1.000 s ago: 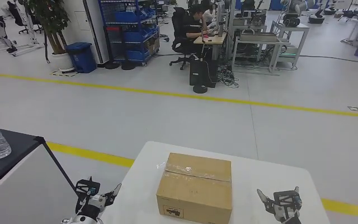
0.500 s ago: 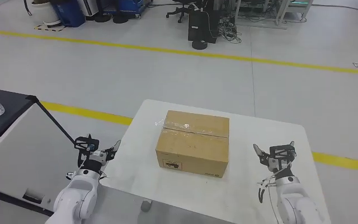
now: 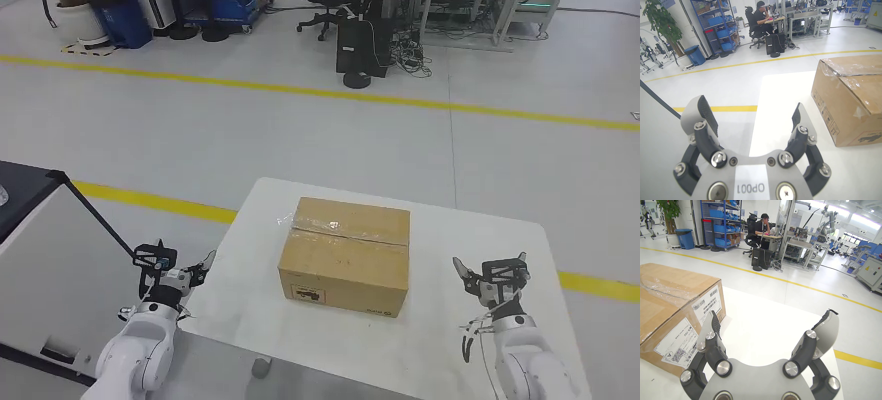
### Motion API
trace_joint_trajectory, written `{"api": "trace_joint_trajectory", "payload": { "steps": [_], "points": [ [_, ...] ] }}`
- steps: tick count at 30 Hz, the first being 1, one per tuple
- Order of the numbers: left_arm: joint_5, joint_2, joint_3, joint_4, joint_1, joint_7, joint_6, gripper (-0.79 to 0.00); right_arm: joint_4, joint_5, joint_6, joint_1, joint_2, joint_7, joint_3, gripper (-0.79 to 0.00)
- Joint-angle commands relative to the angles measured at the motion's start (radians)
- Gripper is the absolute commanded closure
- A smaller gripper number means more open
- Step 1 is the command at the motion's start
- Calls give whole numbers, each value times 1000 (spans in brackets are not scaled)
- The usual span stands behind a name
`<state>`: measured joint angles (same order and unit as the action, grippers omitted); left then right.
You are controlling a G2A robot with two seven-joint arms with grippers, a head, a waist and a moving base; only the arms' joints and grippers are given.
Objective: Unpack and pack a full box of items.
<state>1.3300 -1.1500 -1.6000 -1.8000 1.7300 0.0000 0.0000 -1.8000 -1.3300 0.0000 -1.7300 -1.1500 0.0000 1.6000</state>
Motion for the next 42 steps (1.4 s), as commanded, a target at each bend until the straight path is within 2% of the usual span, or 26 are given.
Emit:
{"api": "trace_joint_trajectory", "payload": {
  "steps": [1, 19, 26, 28, 33, 36, 40, 42],
  "points": [
    [0, 0, 0, 0, 0, 0, 0, -785, 0, 0, 0, 0, 0, 0, 0, -785],
    [0, 0, 0, 0, 0, 0, 0, -785, 0, 0, 0, 0, 0, 0, 0, -785],
    [77, 7, 8, -37, -25, -46, -108, -785, 0, 0, 0, 0, 0, 0, 0, -785],
    [92, 10, 13, -56, -41, -67, -170, -785, 0, 0, 0, 0, 0, 0, 0, -785],
    [51, 20, 10, -98, -100, -189, -352, -785, 0, 0, 0, 0, 0, 0, 0, -785],
    [-60, 23, 23, -94, -154, -313, -462, -785, 0, 0, 0, 0, 0, 0, 0, -785],
    [-310, 29, 65, -66, -245, -618, -591, -785, 0, 0, 0, 0, 0, 0, 0, -785],
    [-446, 28, 82, -52, -292, -721, -568, -785, 0, 0, 0, 0, 0, 0, 0, -785]
  ]
}}
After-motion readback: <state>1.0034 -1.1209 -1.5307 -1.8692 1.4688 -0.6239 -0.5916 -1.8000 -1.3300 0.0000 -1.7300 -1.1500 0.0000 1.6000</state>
